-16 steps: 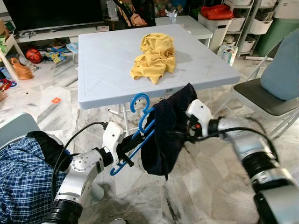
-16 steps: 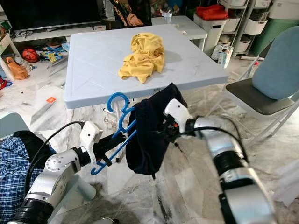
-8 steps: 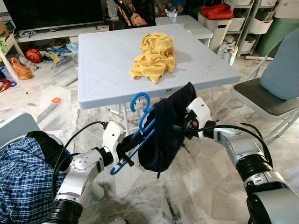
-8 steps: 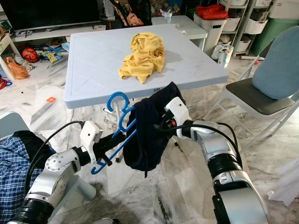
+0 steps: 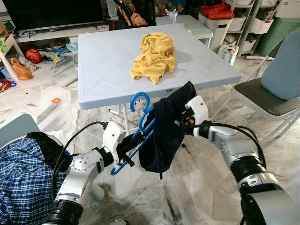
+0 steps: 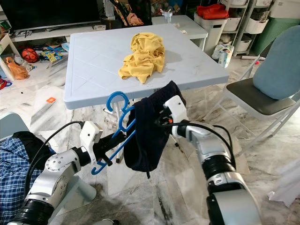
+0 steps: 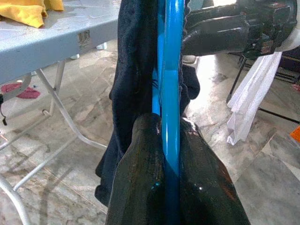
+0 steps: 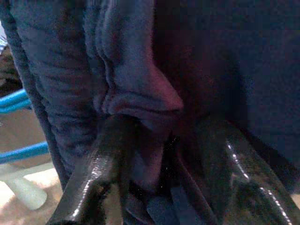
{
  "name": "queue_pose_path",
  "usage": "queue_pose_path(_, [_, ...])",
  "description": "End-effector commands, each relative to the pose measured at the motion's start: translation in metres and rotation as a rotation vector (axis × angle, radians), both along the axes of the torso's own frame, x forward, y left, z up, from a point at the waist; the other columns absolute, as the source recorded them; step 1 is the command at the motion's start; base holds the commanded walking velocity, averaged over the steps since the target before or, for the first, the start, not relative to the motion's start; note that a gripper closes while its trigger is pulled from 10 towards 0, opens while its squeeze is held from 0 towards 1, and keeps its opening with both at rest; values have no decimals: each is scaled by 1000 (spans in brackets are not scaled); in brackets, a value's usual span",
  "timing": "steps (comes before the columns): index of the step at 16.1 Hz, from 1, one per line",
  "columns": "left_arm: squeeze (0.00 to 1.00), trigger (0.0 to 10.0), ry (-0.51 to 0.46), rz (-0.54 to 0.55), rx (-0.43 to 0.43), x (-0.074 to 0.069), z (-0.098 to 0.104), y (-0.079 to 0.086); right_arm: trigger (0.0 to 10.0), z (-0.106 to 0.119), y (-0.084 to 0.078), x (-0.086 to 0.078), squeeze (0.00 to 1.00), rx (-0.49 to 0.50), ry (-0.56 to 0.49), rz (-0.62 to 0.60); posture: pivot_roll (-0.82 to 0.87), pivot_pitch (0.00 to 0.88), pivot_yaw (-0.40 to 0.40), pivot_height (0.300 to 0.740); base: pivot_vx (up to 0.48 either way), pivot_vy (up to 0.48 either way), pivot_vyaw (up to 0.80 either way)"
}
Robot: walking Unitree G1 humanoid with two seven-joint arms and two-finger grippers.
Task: Hang hanger
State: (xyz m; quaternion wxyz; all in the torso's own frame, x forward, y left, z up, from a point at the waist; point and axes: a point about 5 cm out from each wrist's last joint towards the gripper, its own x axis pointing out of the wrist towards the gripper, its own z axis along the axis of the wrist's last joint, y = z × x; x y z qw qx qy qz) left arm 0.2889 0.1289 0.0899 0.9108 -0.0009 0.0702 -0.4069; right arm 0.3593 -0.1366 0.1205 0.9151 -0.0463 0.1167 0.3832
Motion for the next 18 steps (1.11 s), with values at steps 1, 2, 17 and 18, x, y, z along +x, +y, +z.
queue_pose_path(1, [0, 0, -55, -21, -8, 4, 12, -4, 0, 9, 2, 4, 0, 31, -25, -21, -85, 0, 3, 740, 0, 0, 0])
queue_pose_path(2, [0, 0, -55, -22, -6, 4, 12, -4, 0, 10, 2, 5, 0, 45, -28, -30, -83, 0, 3, 740, 0, 0, 0])
queue_pose_path(17, [0, 0, -37, 152, 131, -2, -5, 22, 0, 58, -33, 31, 0, 241, -205, -423, -78, 0, 3, 740, 0, 0, 0])
queue_pose_path(18, [0, 0, -16, 110, 148, -9, -10, 21, 0, 66, -39, 35, 0, 258, -238, -495, -78, 0, 3, 740, 0, 0, 0])
